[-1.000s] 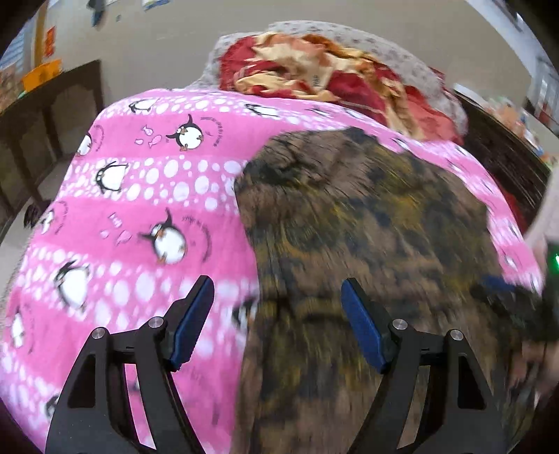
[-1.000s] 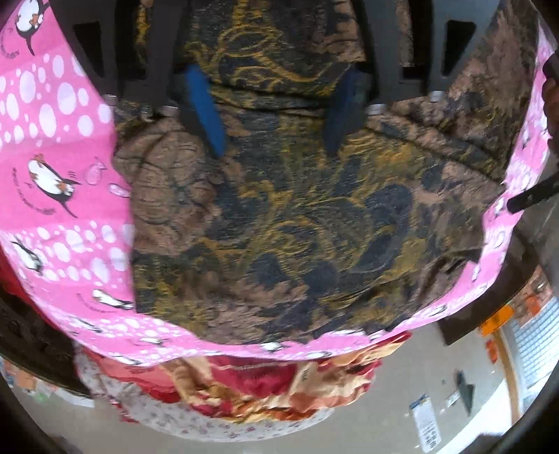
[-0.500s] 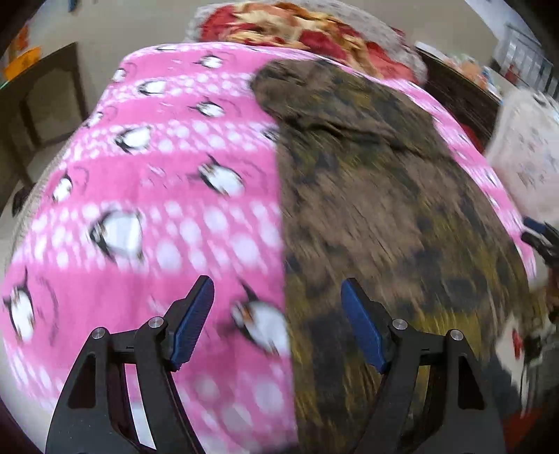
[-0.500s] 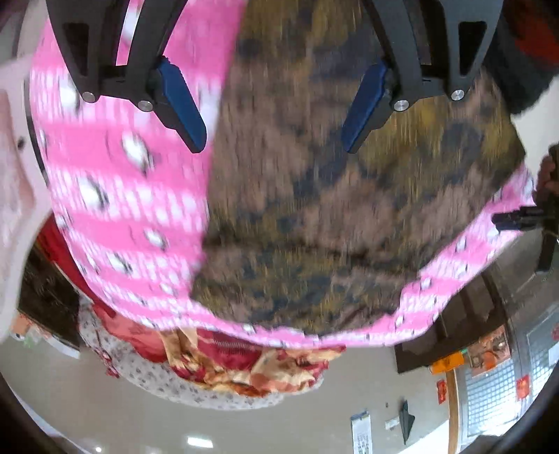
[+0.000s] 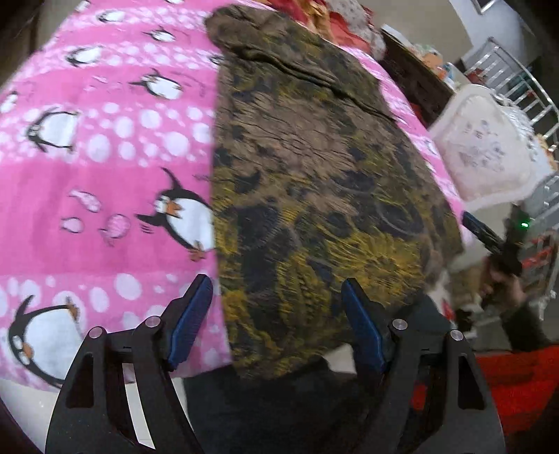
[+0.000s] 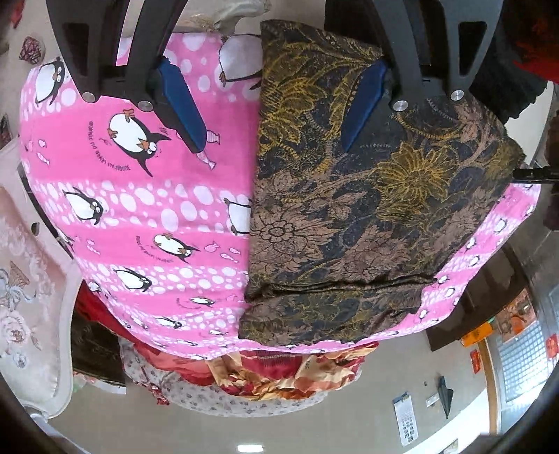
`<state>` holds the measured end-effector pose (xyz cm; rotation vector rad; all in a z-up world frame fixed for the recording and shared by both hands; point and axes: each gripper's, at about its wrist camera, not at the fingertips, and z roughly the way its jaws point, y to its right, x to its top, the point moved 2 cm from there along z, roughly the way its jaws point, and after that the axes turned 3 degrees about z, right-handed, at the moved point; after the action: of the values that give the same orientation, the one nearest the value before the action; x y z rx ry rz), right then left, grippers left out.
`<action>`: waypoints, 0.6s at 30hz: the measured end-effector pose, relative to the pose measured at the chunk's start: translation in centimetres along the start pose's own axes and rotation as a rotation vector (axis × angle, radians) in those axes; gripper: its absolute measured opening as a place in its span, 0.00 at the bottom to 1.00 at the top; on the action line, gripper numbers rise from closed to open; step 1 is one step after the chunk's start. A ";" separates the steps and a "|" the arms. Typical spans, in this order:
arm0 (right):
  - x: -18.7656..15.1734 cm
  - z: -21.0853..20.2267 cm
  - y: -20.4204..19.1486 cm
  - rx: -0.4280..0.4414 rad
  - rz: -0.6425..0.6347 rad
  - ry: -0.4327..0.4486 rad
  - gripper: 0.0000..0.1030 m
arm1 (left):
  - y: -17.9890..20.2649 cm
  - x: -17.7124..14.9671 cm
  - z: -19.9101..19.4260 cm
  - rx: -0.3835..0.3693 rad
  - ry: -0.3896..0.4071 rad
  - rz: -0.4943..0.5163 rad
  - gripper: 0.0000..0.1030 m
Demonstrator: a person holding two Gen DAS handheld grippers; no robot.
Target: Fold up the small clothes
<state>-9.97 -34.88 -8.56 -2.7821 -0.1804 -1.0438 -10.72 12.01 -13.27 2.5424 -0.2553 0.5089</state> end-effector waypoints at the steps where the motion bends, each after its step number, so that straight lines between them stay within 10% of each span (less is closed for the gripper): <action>1: -0.2 -0.2 0.1 0.014 -0.001 0.003 0.75 | 0.1 0.0 -0.1 -0.042 -0.007 -0.008 0.73; 7: -1.1 -0.7 0.4 0.052 -0.011 0.009 0.75 | -0.4 0.1 -0.5 -0.051 -0.007 -0.019 0.40; 18: -3.1 0.6 1.9 0.179 0.054 -0.071 0.65 | -1.0 0.3 0.3 -0.049 0.009 -0.035 0.52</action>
<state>-11.59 -36.77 -11.20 -2.6489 -0.1959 -0.8716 -10.02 12.68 -13.86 2.4917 -0.2164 0.4950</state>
